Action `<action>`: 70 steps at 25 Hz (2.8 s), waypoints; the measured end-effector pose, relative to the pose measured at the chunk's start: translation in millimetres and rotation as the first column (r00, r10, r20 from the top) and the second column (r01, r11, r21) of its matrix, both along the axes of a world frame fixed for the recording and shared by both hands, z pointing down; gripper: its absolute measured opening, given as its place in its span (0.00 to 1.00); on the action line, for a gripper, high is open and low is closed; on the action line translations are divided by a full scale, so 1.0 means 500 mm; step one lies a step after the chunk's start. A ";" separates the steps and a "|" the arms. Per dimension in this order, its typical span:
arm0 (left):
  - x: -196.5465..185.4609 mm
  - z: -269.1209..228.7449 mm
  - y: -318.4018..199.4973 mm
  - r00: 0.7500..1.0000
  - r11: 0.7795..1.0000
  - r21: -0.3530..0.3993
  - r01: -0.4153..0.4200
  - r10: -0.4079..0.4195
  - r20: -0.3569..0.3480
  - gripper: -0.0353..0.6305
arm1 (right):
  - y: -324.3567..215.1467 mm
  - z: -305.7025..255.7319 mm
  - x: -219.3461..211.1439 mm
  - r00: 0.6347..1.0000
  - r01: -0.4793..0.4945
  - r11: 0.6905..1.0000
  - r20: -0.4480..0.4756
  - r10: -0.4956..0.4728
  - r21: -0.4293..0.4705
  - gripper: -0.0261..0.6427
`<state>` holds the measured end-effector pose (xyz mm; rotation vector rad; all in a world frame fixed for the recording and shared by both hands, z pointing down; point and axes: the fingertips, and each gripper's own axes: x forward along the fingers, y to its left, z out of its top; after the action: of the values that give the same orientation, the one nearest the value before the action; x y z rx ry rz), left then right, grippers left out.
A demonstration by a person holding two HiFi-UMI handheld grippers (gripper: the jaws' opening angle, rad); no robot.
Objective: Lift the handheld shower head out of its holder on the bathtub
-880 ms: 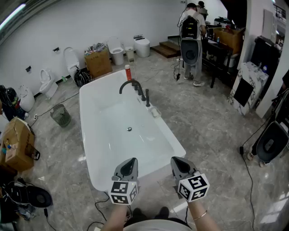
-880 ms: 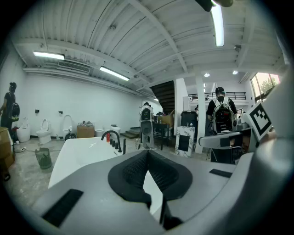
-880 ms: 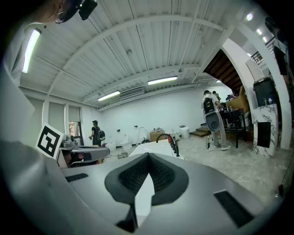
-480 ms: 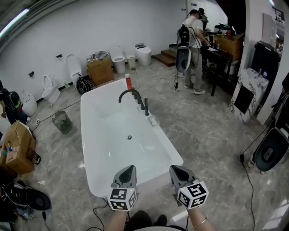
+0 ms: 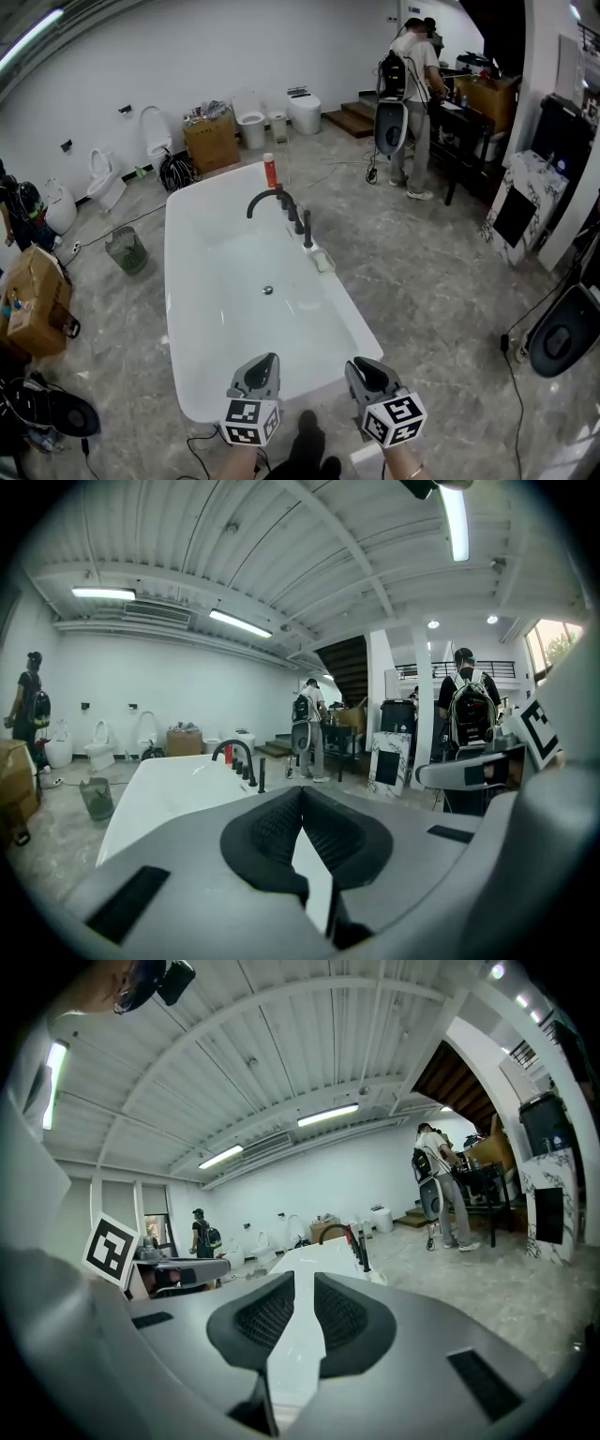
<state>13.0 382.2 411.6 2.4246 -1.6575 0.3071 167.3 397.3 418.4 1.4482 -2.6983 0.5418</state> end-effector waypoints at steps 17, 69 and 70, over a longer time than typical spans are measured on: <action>-0.220 0.073 -0.544 0.999 0.998 -0.056 -0.034 0.033 -0.025 0.08 | -0.593 0.043 -0.232 0.998 -0.020 0.999 -0.057 0.019 -0.025 0.18; -0.235 0.358 -1.518 0.989 0.980 -0.146 0.134 -0.142 -0.043 0.08 | -1.836 0.503 -0.329 0.982 0.076 0.984 -0.159 -0.102 -0.159 0.26; -0.238 0.369 -1.525 0.989 0.979 -0.152 0.136 -0.143 -0.041 0.08 | -1.851 0.516 -0.335 0.982 0.073 0.984 -0.161 -0.100 -0.163 0.26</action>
<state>-106.2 -380.4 596.2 2.1785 -1.7070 0.3312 0.0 -528.1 676.6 1.2697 -2.5122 0.5832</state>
